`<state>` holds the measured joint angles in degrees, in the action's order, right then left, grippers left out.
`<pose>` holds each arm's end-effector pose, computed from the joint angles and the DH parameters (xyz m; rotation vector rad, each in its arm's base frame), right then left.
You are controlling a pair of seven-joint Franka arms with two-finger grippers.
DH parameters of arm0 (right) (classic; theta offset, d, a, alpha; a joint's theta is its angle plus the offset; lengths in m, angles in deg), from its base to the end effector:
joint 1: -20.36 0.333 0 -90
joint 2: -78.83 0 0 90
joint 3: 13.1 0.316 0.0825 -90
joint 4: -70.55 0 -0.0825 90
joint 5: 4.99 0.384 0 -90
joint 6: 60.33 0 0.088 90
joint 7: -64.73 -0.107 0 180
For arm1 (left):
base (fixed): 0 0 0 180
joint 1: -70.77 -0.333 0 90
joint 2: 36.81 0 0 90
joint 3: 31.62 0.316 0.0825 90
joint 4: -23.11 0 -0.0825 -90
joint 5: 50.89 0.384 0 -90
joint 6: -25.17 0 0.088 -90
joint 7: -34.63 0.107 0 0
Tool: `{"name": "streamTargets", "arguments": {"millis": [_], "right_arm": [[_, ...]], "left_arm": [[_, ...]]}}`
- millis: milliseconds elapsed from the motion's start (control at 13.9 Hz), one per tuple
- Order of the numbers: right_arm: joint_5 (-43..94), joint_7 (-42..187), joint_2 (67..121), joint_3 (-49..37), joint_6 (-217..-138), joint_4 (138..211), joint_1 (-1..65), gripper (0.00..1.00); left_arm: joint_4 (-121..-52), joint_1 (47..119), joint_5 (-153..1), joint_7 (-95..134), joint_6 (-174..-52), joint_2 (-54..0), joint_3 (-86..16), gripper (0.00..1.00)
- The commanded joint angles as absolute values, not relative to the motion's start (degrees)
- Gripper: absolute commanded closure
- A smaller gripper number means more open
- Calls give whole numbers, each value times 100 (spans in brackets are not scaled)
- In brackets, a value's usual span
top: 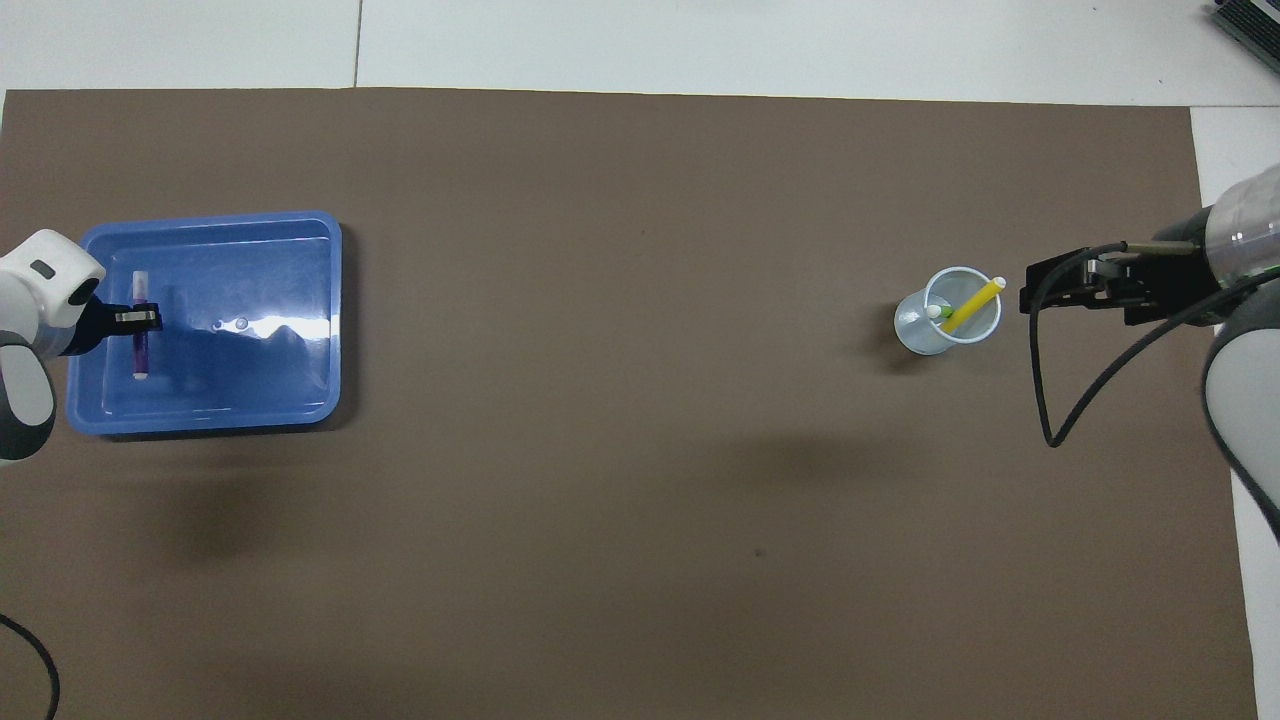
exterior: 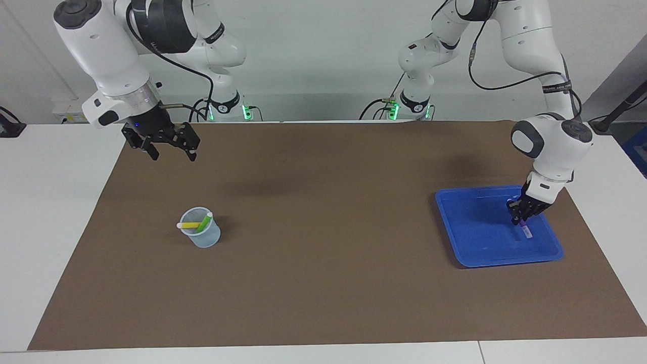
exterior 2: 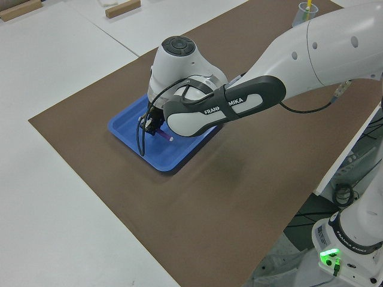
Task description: Right arm passes pens to left for tray arrangement
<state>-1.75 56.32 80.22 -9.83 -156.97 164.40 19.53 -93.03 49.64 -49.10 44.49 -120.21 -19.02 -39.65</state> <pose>0.5699 0.0294 0.5894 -3.0771 0.1695 -0.0291 0.5997 0.1426 0.3161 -3.1054 -0.0677 -0.3171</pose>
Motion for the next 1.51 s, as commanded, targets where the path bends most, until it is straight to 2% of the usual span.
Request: {"name": "streamTargets", "arguments": {"millis": [0,505,1226,1370,1442], "right_arm": [[-271,5761,7830,-941,-15578,16538,1922,0],[-271,5840,7768,-923,-15508,16538,1922,0],[-271,5972,7760,-923,-15490,16538,1922,0],[-271,5972,7760,-923,-15499,16538,1922,0],[-271,5972,7760,-923,-15499,16538,1922,0]], "left_arm": [[-9291,4871,-4773,4570,-12222,-1791,-3997,100],[-9247,4862,-4773,4684,-12662,-1545,-3988,100],[-9238,4862,-4773,4816,-12697,-1536,-3909,100],[-9247,4862,-4773,4816,-12697,-1536,-3909,80],[-9238,4862,-4773,4816,-12697,-1536,-3909,77]]}}
